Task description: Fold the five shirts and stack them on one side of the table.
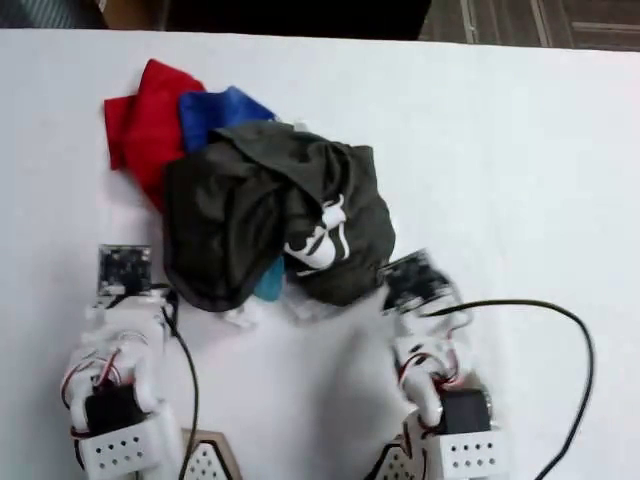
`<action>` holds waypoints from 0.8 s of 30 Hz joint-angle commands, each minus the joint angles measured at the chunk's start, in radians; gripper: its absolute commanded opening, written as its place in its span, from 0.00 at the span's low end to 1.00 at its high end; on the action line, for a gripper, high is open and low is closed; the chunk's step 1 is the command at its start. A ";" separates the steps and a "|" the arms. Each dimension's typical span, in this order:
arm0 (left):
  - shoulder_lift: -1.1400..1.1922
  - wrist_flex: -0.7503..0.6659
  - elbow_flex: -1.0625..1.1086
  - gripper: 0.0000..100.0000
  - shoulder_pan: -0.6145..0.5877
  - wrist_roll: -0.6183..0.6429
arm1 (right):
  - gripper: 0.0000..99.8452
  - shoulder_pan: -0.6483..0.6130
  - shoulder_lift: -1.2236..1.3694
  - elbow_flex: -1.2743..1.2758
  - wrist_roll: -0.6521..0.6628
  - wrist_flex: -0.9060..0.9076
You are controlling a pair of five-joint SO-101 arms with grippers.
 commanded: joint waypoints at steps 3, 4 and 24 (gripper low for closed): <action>-0.021 -0.049 -0.166 0.24 -0.025 -0.009 | 0.18 0.099 -0.005 -0.302 0.009 0.093; -0.021 -0.049 -0.202 0.24 -0.006 -0.005 | 0.18 0.084 -0.001 -0.371 0.009 0.130; 1.339 0.095 -1.264 0.25 0.293 0.066 | 0.18 -0.054 0.977 -1.547 0.006 0.713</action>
